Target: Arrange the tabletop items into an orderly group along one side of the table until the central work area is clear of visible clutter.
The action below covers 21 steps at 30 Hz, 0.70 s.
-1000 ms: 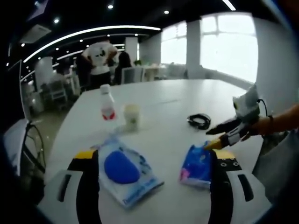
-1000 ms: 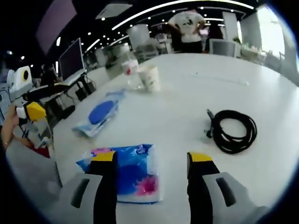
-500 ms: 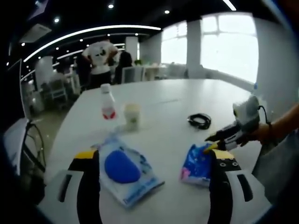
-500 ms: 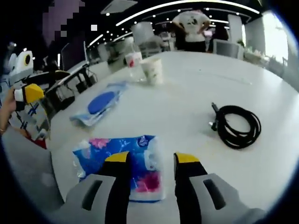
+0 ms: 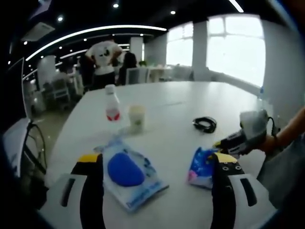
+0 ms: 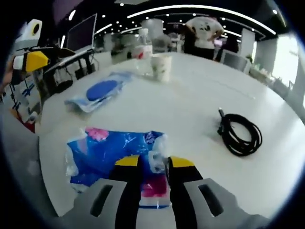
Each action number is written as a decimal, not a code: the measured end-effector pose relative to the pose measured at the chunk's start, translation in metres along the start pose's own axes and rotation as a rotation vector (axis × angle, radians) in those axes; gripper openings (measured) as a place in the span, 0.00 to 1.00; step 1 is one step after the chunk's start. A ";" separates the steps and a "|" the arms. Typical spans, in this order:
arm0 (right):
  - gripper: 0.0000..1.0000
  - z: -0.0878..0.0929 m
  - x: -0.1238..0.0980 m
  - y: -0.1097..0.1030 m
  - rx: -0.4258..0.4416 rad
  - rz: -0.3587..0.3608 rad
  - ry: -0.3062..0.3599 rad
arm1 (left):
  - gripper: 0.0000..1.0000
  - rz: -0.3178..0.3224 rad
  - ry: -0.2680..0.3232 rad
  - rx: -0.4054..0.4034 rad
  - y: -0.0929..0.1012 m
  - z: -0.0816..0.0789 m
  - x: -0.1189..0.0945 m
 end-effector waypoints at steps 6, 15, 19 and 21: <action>0.09 -0.002 0.002 0.002 0.013 0.057 -0.020 | 0.90 -0.003 -0.007 0.002 0.000 0.001 0.000; 0.01 -0.003 0.001 0.007 0.044 0.099 -0.032 | 0.88 -0.002 -0.010 0.006 0.001 0.001 0.000; 0.01 -0.004 -0.001 0.011 0.087 0.097 -0.037 | 0.88 -0.002 -0.007 0.008 0.002 0.000 0.000; 0.01 -0.006 -0.004 0.013 0.082 0.103 -0.037 | 0.88 -0.003 -0.009 0.010 0.002 0.000 0.000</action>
Point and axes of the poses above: the point that each gripper's makers call its tool centre point, and the gripper's own axes: x roughly forward along the fingers, y roughly to its right, z roughly out of its underside, the point moved 9 cm from there along -x, roughly backward along the fingers, and after that the axes turned 1 degree about x, right-handed, at the moved point
